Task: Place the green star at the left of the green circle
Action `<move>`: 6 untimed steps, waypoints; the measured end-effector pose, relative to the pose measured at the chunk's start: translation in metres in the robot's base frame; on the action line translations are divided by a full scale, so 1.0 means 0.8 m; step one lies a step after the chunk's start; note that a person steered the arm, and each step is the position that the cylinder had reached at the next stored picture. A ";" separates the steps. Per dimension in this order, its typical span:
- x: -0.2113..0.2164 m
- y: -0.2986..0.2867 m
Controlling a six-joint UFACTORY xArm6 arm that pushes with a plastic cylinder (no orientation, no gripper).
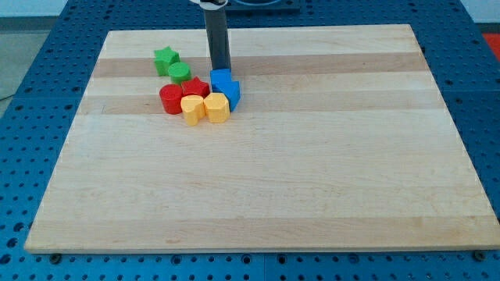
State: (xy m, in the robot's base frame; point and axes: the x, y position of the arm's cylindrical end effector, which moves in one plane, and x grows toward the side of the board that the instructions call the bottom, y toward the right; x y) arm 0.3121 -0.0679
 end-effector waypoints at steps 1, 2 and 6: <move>0.038 0.013; 0.043 0.021; -0.050 -0.131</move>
